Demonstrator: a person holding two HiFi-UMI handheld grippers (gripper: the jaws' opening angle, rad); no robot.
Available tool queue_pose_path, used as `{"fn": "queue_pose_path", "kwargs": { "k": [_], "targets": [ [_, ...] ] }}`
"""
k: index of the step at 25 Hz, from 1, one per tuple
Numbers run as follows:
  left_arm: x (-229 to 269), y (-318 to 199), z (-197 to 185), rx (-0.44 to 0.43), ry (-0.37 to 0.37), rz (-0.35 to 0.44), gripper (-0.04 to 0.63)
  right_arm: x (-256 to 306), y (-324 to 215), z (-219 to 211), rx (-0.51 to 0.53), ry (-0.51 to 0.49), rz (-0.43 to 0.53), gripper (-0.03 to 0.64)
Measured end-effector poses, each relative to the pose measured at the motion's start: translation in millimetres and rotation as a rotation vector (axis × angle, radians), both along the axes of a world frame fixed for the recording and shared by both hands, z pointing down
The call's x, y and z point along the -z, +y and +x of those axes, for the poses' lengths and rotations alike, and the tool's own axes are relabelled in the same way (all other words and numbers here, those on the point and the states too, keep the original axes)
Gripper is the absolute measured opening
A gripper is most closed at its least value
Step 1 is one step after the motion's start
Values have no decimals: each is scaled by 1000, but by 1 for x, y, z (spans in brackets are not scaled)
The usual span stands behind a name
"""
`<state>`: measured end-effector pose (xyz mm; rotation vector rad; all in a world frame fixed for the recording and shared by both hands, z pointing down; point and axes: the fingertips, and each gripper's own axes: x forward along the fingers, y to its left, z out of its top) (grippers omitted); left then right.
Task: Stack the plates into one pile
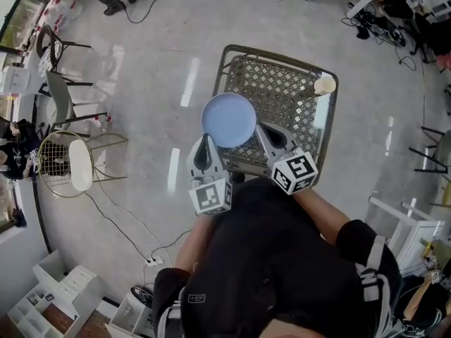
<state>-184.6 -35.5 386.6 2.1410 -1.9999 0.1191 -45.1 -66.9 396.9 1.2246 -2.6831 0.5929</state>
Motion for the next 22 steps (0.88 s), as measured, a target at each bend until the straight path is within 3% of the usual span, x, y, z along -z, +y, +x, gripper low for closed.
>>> {"fn": "queue_pose_path", "kwargs": {
  "k": [22],
  "targets": [
    [-7, -5, -8, 30, 6, -29, 15, -6, -7, -7, 26, -1, -13, 9]
  ]
}}
